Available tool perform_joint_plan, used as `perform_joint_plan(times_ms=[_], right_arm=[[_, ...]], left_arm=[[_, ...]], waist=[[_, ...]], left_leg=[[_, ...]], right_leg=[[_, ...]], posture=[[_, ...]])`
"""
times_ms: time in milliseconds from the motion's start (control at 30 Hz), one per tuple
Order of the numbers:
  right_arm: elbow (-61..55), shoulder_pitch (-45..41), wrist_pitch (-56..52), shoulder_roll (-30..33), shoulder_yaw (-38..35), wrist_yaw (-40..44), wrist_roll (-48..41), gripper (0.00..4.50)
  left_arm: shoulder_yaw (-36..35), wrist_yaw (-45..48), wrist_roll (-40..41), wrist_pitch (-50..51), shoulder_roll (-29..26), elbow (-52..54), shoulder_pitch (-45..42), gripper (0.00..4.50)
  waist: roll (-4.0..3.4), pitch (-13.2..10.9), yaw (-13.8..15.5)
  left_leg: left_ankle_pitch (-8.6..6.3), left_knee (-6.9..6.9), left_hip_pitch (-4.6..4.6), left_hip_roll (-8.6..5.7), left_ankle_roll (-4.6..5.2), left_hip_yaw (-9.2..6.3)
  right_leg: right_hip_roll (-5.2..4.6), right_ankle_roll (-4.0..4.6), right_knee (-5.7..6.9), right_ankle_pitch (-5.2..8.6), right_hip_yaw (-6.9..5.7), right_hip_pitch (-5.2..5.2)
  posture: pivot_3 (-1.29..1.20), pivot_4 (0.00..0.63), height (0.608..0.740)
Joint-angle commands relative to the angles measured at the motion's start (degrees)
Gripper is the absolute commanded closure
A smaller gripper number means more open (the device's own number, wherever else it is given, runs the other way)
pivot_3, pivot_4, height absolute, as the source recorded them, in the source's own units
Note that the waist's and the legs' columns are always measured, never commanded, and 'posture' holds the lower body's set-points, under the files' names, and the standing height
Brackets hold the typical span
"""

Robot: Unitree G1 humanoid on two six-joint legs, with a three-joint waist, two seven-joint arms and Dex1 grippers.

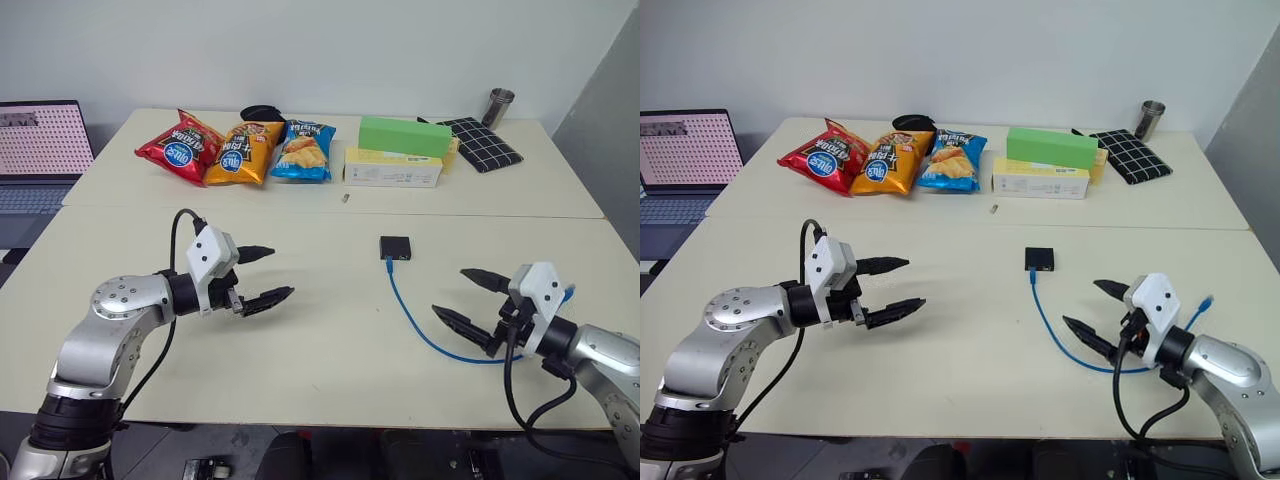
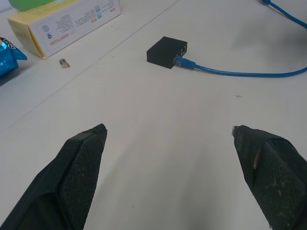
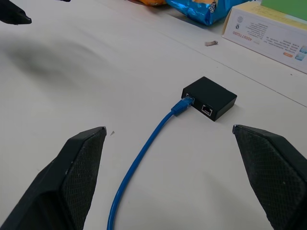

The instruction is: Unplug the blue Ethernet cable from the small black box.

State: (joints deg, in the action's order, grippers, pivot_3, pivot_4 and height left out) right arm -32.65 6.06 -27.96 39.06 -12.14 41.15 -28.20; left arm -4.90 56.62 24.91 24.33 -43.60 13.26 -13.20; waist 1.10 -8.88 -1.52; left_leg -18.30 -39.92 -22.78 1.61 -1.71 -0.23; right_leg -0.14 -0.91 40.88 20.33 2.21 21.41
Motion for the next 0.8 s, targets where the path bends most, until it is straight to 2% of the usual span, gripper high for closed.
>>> perform_joint_plan(times_ms=[33, 433, 600, 800], right_arm=[[-0.9, -0.2, 1.2, 0.3, -1.4, 0.1, -0.3, 0.02], [-3.2, -0.1, -1.8, -0.9, 1.7, -3.3, -0.1, 0.02], [-2.4, -3.1, -3.5, -6.9, 11.4, -11.6, 6.0, 0.02], [8.0, -10.4, -1.0, -18.4, 22.0, -22.2, 17.5, 0.02]], left_arm=[[-0.8, 0.9, 0.9, -0.7, -0.8, 1.6, -0.8, 0.06], [0.6, 1.8, 0.9, 0.1, -0.4, 2.6, -0.2, 0.06], [3.6, 4.2, 0.2, 0.9, -1.1, 2.9, -0.6, 0.06], [5.9, 8.6, 0.8, -0.6, -1.0, 2.5, -1.3, 0.06]], waist=[[0.0, 0.0, 0.0], [0.0, 0.0, 0.0], [0.0, 0.0, 0.0], [-0.01, 0.0, -0.1]], left_leg=[[0.0, 0.0, 0.0, 0.0, 0.0, 0.0], [0.0, 0.0, 0.0, 0.0, -0.01, 0.0], [0.01, 0.0, 0.0, 0.01, -0.02, 0.0], [0.1, 0.0, 0.0, 0.02, -0.17, 0.02]], right_leg=[[0.0, 0.0, 0.0, 0.0, 0.0, 0.0], [0.0, 0.0, 0.0, 0.0, 0.0, 0.0], [0.0, 0.0, 0.01, 0.0, 0.01, 0.01], [0.06, 0.0, 0.05, 0.0, 0.05, 0.07]], posture=[[0.0, 0.15, 0.74], [0.0, 0.15, 0.74], [0.0, 0.15, 0.74], [0.0, 0.15, 0.74]])
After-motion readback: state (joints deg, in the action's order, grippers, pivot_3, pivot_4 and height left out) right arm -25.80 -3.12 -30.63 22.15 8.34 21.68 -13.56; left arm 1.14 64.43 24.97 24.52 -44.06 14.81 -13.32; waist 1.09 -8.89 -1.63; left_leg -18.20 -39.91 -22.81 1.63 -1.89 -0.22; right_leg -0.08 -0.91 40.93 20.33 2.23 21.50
